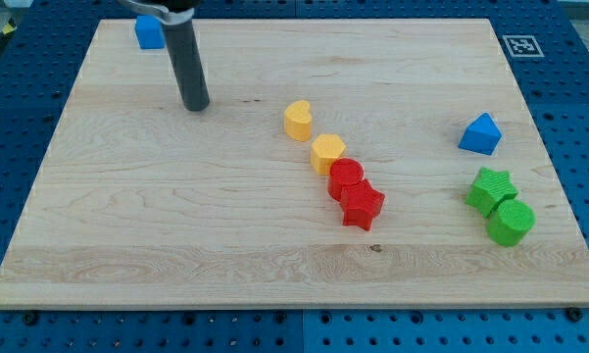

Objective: Move the yellow heart towards up

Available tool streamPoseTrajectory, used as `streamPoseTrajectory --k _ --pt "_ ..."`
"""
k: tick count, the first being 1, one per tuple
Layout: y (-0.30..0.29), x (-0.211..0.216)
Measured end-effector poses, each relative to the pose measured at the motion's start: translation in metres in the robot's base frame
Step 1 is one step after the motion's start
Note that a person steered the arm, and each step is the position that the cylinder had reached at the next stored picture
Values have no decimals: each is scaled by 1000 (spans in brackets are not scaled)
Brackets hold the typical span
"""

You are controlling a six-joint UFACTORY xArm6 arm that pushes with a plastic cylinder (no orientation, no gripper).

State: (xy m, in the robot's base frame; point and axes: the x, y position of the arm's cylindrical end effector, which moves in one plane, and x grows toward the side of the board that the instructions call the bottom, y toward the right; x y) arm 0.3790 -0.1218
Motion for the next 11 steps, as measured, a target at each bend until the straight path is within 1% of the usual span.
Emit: streamPoseTrajectory --k 2,3,4,7,9,11 --pt "40 62" --pt "74 67" --pt "115 66" --pt "121 57" --pt "137 27" --pt "127 24"
